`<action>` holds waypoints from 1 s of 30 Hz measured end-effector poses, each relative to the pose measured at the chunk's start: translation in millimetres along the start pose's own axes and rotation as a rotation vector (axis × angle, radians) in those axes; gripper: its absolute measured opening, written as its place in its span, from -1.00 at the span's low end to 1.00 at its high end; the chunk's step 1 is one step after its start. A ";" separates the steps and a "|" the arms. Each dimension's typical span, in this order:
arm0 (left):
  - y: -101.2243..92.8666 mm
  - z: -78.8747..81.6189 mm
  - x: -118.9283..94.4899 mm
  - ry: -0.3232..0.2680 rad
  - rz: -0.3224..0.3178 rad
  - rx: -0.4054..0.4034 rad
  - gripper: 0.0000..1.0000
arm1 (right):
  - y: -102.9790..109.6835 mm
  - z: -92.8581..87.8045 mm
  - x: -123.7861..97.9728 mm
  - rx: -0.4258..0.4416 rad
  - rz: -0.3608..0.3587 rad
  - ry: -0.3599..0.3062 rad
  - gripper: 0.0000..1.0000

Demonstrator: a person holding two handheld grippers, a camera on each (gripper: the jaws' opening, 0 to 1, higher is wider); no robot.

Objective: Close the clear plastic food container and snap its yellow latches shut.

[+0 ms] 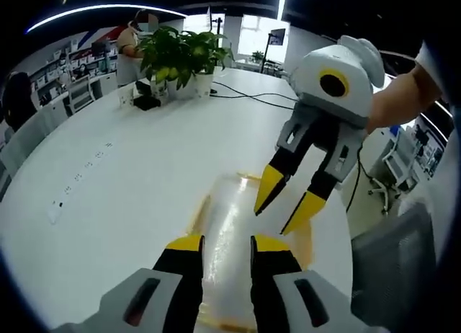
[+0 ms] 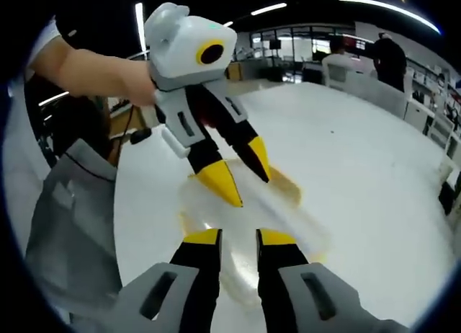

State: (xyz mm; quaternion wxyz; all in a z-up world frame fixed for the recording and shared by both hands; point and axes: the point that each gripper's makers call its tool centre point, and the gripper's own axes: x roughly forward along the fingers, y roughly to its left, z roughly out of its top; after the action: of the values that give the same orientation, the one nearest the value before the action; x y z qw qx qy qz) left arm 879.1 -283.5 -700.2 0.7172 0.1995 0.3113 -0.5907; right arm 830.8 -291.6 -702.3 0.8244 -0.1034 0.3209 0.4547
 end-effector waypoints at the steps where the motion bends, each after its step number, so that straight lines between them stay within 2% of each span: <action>1: 0.8 0.0 0.7 0.004 0.001 0.001 -0.63 | 1.1 -0.6 -0.5 -0.006 0.001 0.001 -0.67; 9: 2.7 2.7 4.8 0.013 -0.001 0.015 -0.59 | 12.5 -4.7 -2.5 -0.059 0.029 -0.005 -0.54; 14: 5.4 6.3 6.1 0.012 0.002 0.022 -0.56 | 22.3 -9.3 -1.1 -0.157 0.053 0.007 -0.44; 19: 10.2 8.2 8.0 0.019 0.002 0.023 -0.50 | 21.3 -13.1 0.3 -0.258 0.024 0.030 -0.43; 23: 10.7 1.9 12.0 0.057 -0.014 0.028 -0.44 | 16.0 -14.2 1.9 -0.358 -0.016 0.051 -0.44; 30: 10.7 3.1 16.7 0.083 -0.053 0.050 -0.43 | 17.8 -16.0 6.0 -0.423 -0.037 0.061 -0.42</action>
State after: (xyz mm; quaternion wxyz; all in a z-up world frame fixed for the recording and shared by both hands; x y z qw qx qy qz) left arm 891.9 -295.2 -710.2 0.6826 0.2331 0.3310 -0.6084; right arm 811.6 -284.9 -716.2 0.7823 -0.2938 0.2413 0.4934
